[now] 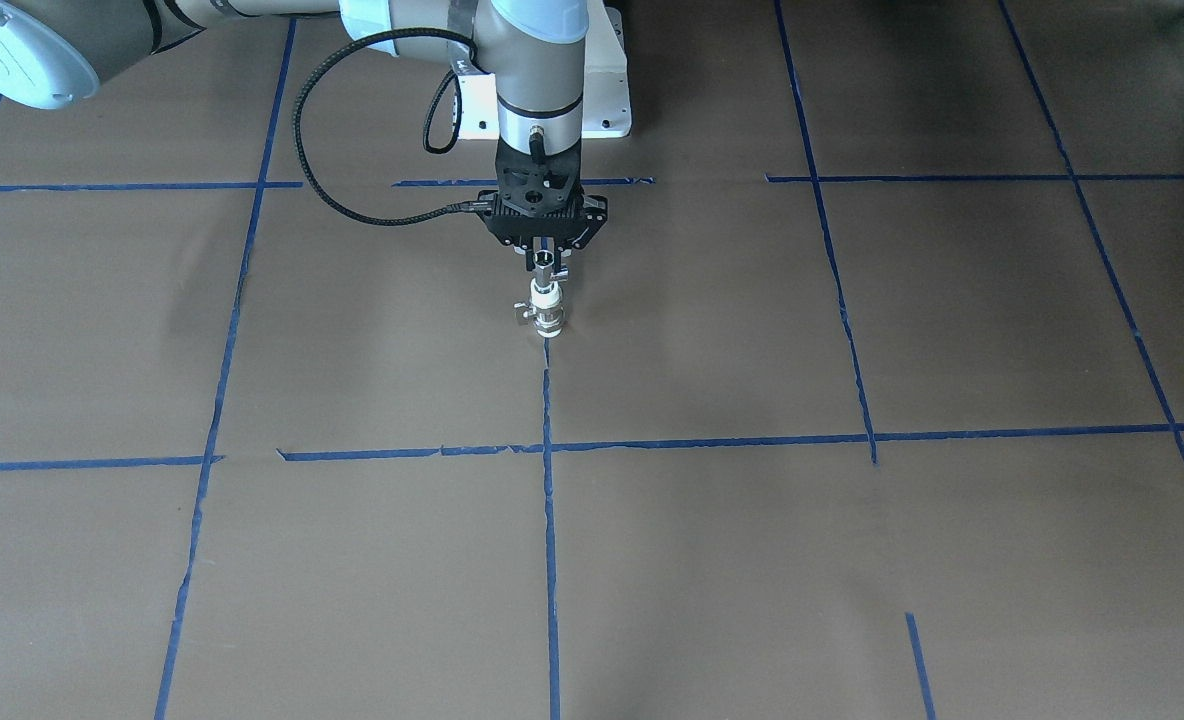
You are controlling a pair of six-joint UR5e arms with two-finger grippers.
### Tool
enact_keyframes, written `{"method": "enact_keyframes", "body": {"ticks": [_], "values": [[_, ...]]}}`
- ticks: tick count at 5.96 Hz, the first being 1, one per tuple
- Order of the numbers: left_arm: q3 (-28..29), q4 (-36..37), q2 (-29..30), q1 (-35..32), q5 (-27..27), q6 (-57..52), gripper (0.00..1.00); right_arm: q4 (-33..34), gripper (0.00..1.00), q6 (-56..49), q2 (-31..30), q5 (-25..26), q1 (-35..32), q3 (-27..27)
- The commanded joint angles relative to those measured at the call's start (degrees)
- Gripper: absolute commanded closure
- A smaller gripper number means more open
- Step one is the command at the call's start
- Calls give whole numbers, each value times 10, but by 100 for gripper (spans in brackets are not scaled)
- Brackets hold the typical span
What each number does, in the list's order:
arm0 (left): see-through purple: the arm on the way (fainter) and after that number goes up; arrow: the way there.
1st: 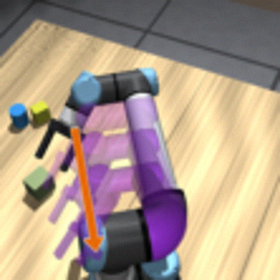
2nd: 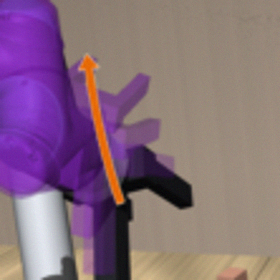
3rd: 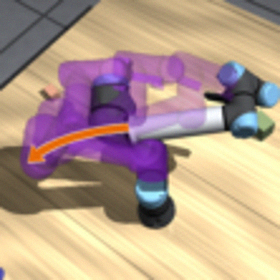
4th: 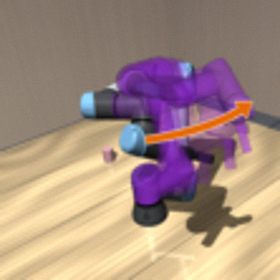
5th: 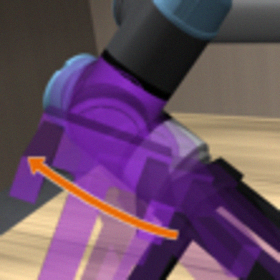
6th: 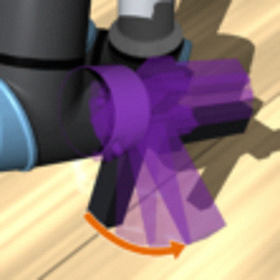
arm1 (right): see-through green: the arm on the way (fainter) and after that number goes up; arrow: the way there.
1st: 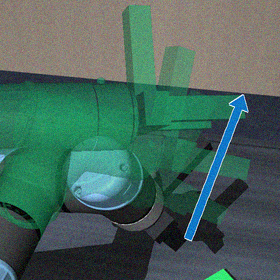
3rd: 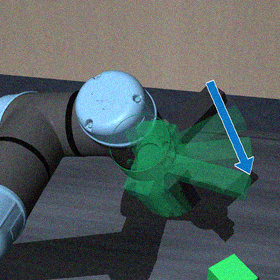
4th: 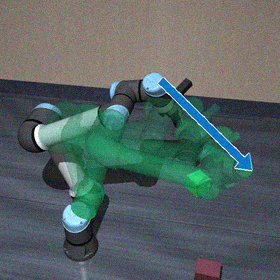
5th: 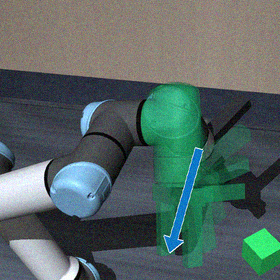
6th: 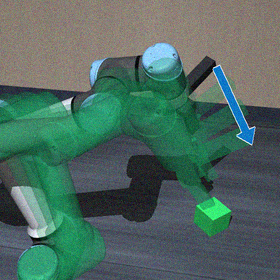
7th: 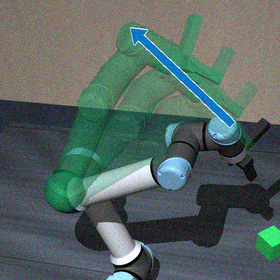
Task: Assemble PPR valve and pipe with both arms
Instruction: 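Lower the chrome fitting onto the pipe piece and press it down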
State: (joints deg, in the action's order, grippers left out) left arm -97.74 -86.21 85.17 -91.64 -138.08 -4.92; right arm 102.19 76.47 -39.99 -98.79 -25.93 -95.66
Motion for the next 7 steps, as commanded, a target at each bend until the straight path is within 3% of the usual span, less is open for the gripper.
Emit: {"method": "enact_keyframes", "body": {"ticks": [1,2,3,7], "values": [[0,0,0,0,0,0,0,-1,88,0,0,0,0,2],[0,0,0,0,0,0,0,-1,71,-3,0,-1,0,2],[0,0,0,1,0,0,0,-1,1,1,1,0,0,2],[-1,0,1,0,0,1,0,-1,0,2,1,0,0,-1]]}}
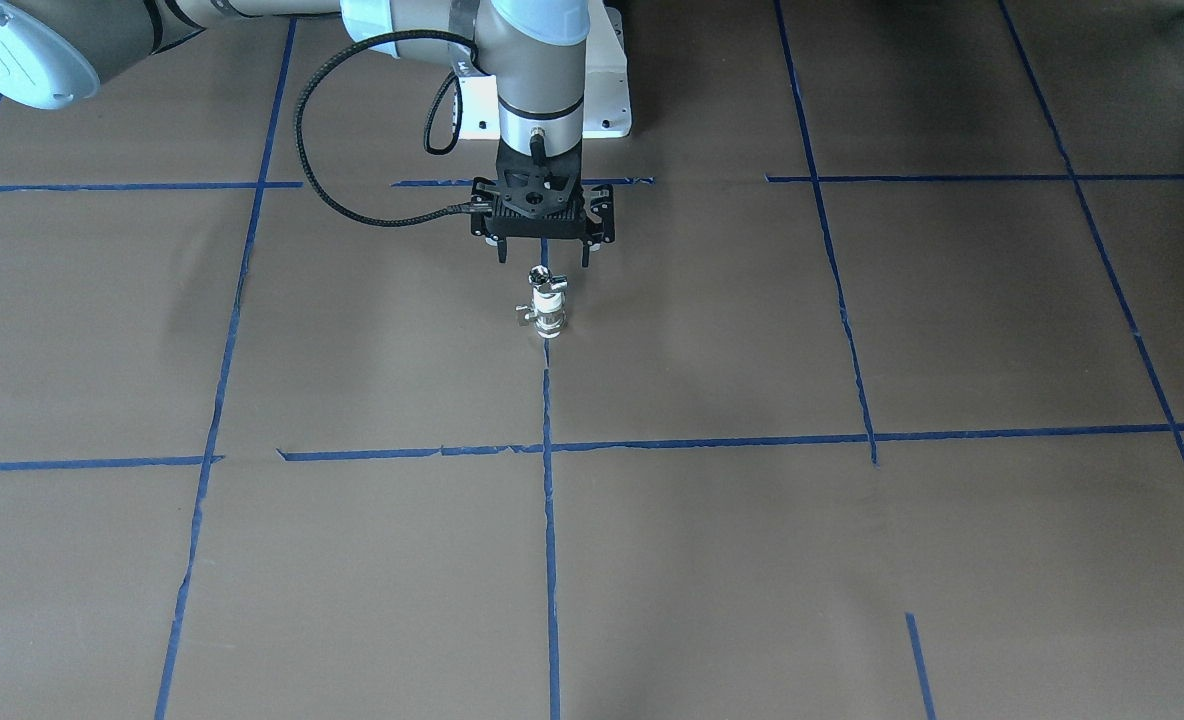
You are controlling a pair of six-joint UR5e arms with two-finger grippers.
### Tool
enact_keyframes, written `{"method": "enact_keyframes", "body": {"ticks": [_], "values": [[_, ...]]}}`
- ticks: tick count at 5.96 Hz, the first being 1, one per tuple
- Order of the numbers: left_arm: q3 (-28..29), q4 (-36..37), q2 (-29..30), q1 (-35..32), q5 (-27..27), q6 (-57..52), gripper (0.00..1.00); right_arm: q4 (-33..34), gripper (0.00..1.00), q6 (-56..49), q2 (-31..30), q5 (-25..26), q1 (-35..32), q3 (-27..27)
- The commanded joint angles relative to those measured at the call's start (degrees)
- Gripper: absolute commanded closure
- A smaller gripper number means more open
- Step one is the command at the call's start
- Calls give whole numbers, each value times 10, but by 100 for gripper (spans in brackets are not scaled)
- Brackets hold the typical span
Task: Assemble PPR valve and pipe with both arms
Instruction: 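Lower the chrome fitting onto the pipe piece and press it down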
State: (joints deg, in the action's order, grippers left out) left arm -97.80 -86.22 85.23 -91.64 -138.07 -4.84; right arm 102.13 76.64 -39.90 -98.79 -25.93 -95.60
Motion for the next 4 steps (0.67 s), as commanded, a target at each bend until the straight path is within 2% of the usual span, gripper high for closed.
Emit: {"method": "enact_keyframes", "body": {"ticks": [1,2,3,4], "values": [[0,0,0,1,0,0,0,1,0,-2,0,0,-1,-2],[0,0,0,0,0,0,0,1,0,-6,1,-4,-7,-9],[1,0,1,1,0,1,0,5,0,-54,-2,-42,-45,-8],[2,0,1,1,1,1,0,6,0,-99,-17,-107,-101,-8]]}}
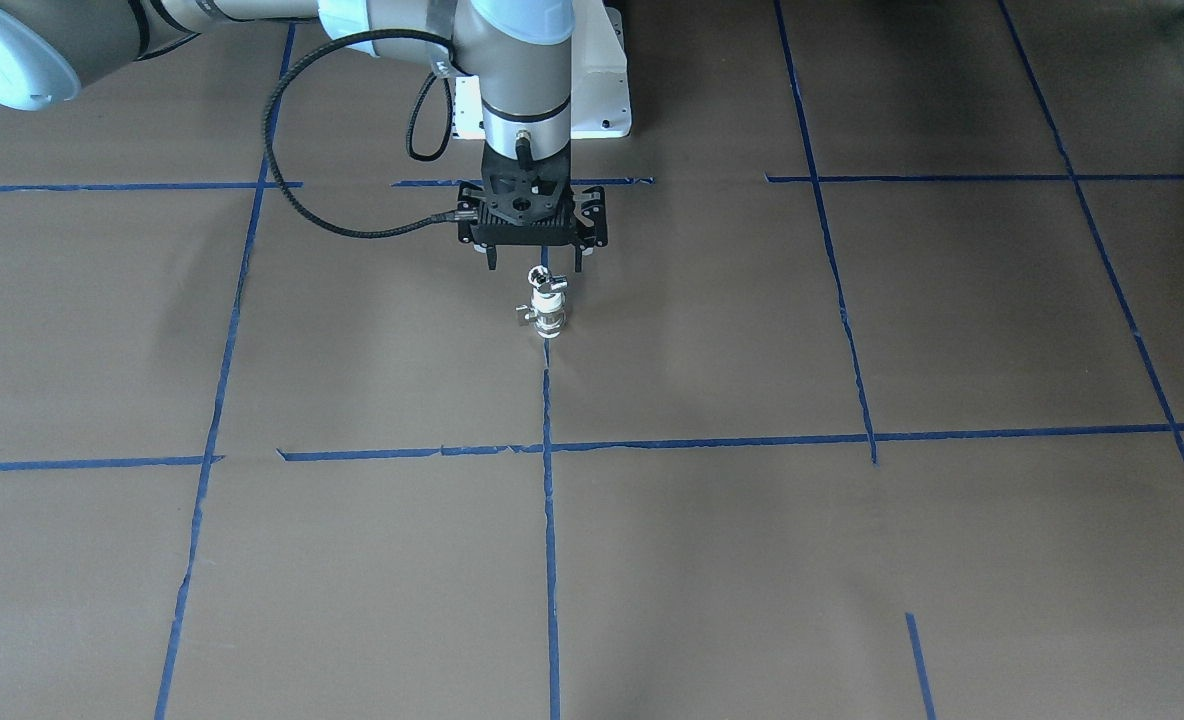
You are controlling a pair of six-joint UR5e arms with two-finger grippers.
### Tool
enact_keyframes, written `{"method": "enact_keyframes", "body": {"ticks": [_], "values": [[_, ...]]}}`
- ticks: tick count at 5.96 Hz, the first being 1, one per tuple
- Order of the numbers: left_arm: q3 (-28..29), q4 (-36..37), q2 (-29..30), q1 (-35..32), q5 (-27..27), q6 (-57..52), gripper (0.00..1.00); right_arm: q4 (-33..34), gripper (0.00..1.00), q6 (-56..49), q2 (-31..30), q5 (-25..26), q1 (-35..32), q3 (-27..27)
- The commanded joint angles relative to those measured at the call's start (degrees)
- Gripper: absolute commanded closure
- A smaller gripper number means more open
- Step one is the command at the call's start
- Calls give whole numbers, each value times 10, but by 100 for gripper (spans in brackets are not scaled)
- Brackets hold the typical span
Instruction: Assemble PPR valve and pipe with both arms
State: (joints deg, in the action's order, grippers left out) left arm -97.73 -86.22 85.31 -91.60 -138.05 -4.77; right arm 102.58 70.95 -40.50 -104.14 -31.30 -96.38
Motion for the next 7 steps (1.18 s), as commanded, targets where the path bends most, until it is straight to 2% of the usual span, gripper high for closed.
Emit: {"method": "enact_keyframes", "body": {"ticks": [1,4,6,7], "values": [[2,1,0,1,1,0,0,2,0,-115,-39,-100,-100,0],[2,0,0,1,19,-1,0,2,0,-478,-187,-206,-294,4],[1,-7,0,3,47,0,0,1,0,-716,-311,-219,-408,-3],[2,-20,-6,3,46,-1,0,-6,0,-836,-403,-246,-474,-4]]}}
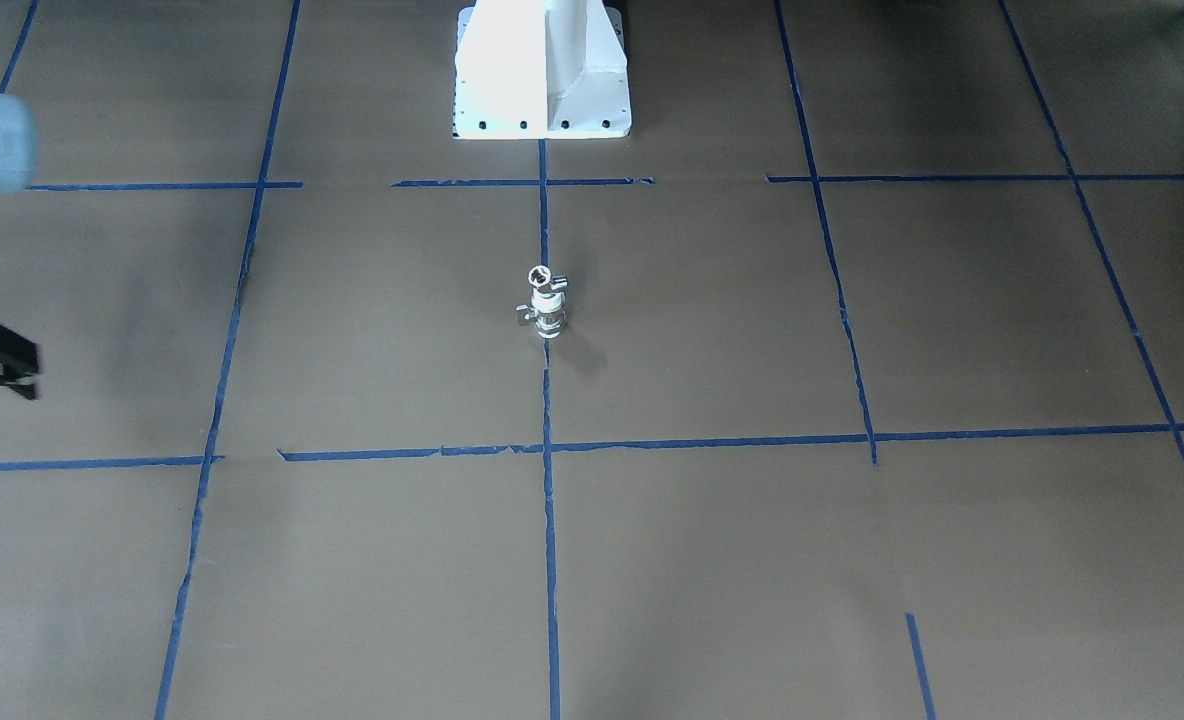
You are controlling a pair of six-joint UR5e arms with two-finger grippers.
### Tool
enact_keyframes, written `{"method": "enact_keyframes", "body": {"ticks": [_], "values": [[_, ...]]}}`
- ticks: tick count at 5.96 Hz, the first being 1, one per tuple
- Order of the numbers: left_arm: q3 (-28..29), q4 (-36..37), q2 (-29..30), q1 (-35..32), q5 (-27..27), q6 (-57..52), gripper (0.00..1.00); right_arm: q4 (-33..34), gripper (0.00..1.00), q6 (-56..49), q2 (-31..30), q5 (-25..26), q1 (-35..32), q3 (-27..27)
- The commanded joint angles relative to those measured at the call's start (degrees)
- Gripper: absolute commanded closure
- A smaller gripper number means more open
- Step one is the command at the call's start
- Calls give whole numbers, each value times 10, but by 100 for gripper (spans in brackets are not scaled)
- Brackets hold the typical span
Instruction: Assemble PPR valve and pipe with both arms
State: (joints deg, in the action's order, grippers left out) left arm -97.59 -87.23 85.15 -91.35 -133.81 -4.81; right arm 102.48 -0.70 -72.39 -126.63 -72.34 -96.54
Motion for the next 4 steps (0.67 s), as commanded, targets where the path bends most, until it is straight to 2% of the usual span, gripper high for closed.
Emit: {"method": "enact_keyframes", "body": {"ticks": [1,2,4], "values": [[1,-6,-7,0,1,5,0,-7,0,-198,-150,-32,-131,-6],[1,-7,-23,1,4,3,0,-38,0,-250,-198,-33,-164,-1],[-1,-12,-29,1,5,2,0,-55,0,-196,-228,-55,-176,-4]]}}
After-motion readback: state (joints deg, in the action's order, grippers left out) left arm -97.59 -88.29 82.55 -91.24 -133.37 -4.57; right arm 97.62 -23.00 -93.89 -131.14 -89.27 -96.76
